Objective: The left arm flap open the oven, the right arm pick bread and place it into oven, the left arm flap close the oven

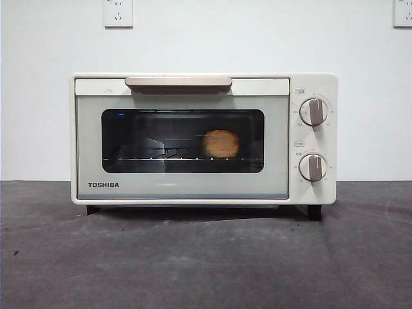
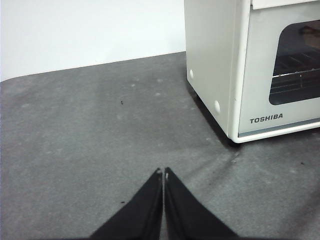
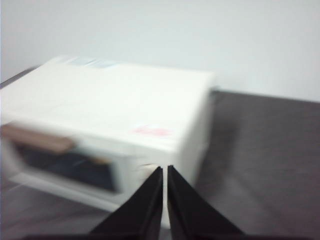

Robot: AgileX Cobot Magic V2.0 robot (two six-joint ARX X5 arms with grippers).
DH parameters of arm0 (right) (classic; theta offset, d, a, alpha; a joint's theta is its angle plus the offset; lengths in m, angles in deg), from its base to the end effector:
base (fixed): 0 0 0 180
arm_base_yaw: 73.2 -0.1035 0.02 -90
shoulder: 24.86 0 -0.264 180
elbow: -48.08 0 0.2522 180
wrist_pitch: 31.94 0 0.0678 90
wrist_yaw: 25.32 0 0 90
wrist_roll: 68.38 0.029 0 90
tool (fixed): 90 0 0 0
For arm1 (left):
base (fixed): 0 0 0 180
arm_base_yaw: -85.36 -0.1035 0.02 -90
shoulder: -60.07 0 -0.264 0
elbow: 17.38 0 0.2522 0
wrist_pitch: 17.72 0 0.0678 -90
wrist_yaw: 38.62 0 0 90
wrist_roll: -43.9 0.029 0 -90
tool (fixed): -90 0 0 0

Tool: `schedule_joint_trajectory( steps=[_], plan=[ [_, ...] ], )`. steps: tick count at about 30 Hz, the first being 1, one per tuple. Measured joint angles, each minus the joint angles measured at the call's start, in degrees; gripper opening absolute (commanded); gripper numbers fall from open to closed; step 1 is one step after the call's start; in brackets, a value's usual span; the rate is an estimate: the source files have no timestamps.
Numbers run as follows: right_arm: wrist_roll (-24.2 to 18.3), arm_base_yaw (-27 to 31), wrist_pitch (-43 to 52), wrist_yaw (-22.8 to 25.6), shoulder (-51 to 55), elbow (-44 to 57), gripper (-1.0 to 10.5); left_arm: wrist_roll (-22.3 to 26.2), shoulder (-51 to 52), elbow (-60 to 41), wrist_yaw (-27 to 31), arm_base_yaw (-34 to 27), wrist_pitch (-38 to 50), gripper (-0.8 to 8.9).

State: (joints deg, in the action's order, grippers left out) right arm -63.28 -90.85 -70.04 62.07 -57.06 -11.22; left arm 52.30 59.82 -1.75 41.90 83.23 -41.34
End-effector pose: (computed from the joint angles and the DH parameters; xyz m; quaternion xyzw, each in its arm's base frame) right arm 0.1102 0.0365 0.3406 0.0311 0.1027 0.1707 0.9795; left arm 0.0947 -0.0013 0.1577 0.0657 0.0666 -0.0690 0.9932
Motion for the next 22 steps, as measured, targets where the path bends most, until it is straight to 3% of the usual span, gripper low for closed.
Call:
schedule_joint_trajectory(
  steps=[4, 8, 15, 22],
  plan=[
    [-1.90, 9.03, 7.04, -0.20, 7.10, 8.85, 0.1, 0.00, 0.00, 0.00, 0.00, 0.00, 0.00, 0.16],
    [-2.36, 14.14, 14.05, -0.22, 13.99, 18.60, 0.1, 0.00, 0.00, 0.00, 0.00, 0.00, 0.00, 0.16],
    [-2.36, 17.77, 24.44, -0.24, 23.69, 33.83, 0.1, 0.00, 0.00, 0.00, 0.00, 0.00, 0.00, 0.16],
    [-2.36, 18.10, 25.24, -0.26, 29.48, 42.23, 0.1, 0.00, 0.00, 0.00, 0.00, 0.00, 0.00, 0.16]
  ],
)
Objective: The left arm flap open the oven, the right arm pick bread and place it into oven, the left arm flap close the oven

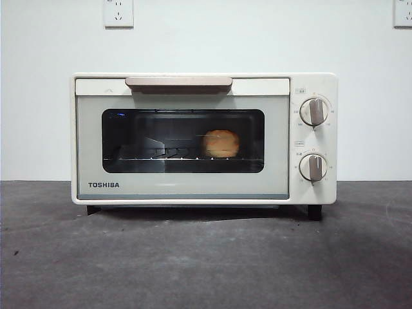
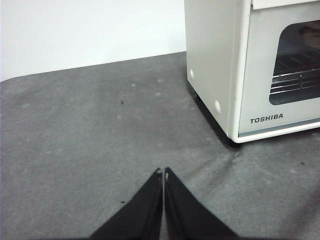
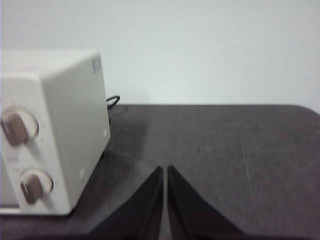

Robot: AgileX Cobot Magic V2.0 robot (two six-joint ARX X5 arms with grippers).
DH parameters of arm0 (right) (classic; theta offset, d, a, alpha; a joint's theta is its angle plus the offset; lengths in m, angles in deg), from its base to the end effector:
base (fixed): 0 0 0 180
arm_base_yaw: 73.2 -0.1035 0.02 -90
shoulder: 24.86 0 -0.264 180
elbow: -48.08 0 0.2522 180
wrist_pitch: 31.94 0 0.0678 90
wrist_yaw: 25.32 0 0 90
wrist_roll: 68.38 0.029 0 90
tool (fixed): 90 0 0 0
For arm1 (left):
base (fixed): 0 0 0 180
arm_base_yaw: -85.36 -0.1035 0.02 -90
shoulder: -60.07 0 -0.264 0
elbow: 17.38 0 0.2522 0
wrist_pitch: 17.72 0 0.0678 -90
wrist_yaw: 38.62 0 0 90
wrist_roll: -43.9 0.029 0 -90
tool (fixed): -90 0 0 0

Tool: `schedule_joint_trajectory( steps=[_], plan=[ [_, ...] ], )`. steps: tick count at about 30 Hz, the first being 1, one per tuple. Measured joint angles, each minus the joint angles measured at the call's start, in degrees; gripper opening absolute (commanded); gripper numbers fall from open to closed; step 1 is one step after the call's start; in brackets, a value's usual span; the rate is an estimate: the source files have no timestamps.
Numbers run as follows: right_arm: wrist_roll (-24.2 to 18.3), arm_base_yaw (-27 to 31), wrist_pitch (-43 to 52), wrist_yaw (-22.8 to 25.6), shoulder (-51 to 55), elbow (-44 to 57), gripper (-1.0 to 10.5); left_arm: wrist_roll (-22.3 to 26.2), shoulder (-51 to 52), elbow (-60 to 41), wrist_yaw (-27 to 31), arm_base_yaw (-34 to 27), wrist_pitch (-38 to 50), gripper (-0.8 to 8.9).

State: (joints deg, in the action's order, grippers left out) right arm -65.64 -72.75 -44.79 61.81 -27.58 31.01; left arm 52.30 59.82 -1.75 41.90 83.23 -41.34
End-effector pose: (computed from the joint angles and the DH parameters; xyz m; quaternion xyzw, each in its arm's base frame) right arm 0.0974 0.0007 0.1811 0.0235 -0.0126 0.0214 0.9994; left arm 0.0947 -0.0013 0.1577 0.0657 0.0666 -0.0690 0.9932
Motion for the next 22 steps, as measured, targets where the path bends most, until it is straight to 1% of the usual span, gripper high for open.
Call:
schedule_joint_trajectory(
  steps=[4, 8, 10, 15, 22],
  plan=[
    [0.20, 0.00, -0.39, 0.02, 1.44, 2.43, 0.1, 0.00, 0.00, 0.00, 0.00, 0.00, 0.00, 0.16],
    [0.48, 0.00, -3.50, 0.24, 2.34, 2.40, 0.1, 0.00, 0.00, 0.00, 0.00, 0.00, 0.00, 0.16],
    [0.50, 0.00, -5.01, 1.11, 2.36, 2.40, 0.1, 0.00, 0.00, 0.00, 0.00, 0.00, 0.00, 0.16],
    [0.52, 0.00, -10.78, 1.38, 2.29, 2.36, 0.1, 0.00, 0.00, 0.00, 0.00, 0.00, 0.00, 0.16],
    [1.81, 0.00, -10.71, 1.38, 2.34, 2.36, 0.1, 0.00, 0.00, 0.00, 0.02, 0.00, 0.00, 0.16]
  ],
)
